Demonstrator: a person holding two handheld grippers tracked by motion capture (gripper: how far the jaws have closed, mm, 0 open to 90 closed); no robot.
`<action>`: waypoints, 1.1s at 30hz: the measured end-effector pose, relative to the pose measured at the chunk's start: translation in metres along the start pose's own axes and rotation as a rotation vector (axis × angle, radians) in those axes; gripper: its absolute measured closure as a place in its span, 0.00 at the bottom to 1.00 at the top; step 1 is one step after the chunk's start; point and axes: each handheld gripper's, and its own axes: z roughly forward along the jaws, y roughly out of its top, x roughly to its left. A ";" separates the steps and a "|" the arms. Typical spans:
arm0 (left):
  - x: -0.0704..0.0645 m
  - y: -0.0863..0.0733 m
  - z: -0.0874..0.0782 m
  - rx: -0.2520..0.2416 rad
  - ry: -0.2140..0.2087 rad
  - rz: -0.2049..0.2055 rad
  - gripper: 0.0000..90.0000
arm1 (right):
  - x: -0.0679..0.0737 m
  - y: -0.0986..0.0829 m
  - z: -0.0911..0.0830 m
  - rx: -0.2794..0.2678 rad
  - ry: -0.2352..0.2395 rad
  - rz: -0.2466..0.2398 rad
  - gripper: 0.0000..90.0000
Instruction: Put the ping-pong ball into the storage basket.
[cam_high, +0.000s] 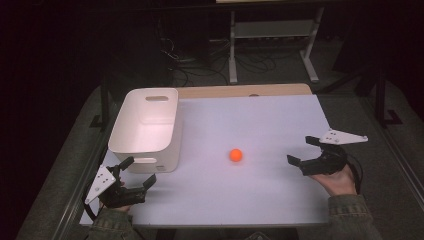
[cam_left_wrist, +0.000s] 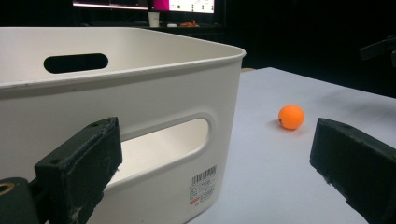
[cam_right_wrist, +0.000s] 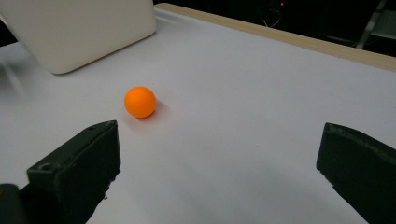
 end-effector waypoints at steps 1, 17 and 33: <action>0.000 0.000 0.000 0.000 0.001 0.000 0.02 | 0.000 0.001 0.000 0.002 0.001 0.000 0.00; 0.000 0.000 0.000 0.003 0.000 -0.001 0.02 | 0.004 0.014 0.003 0.022 0.026 -0.038 0.00; 0.000 0.000 0.000 0.003 0.002 0.002 0.02 | 0.008 0.029 0.008 0.048 0.045 -0.070 0.00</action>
